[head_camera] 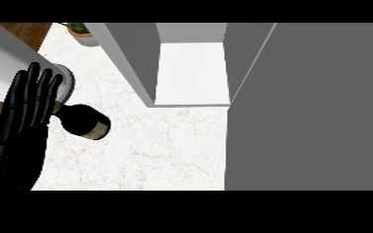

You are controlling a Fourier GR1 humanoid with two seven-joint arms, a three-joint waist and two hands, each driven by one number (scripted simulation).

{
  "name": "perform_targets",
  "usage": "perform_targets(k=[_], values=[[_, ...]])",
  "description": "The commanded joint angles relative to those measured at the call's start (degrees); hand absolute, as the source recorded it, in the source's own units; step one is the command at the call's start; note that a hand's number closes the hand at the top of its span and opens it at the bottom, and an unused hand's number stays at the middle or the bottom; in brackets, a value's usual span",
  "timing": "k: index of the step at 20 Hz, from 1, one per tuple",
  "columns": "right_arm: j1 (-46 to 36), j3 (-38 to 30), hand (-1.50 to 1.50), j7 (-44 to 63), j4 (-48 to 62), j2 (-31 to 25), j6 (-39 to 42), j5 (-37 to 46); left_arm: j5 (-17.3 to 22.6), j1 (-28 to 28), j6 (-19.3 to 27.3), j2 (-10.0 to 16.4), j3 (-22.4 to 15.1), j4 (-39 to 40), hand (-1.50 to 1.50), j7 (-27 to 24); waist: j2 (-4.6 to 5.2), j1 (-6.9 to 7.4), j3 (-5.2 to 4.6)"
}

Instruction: Pick up the wine, place it into the cabinet and close the cabinet

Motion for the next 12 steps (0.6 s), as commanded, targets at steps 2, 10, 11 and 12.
perform_targets(k=[2, 10, 11, 12], values=[[0.9, 0.8, -1.50, 0.0, 0.2, 1.9, -1.0, 0.5, 7.3, -7.7, -6.0, 3.6, 2.8, 4.9, -1.50, 4.0, -1.90, 0.22, -0.12], [10.2, 11.3, -1.50, 5.6, -11.6, -0.4, 9.3, -8.5, 25.3, -15.3, -13.1, 4.0, 1.7, 13.0, -1.50, 17.4, -2.27, -0.84, -0.08], [10.1, 11.1, -1.50, 5.7, -11.1, -0.5, 9.3, -8.5, 26.9, -15.8, -12.9, 4.4, 2.0, 12.6, -1.50, 20.1, -2.16, -0.17, -0.08], [13.0, 11.9, -1.50, 6.8, -14.4, -0.7, 9.9, -10.1, 26.1, -16.2, -11.4, 3.8, 0.8, 10.4, -1.50, 21.4, -2.25, -0.17, -0.08]])
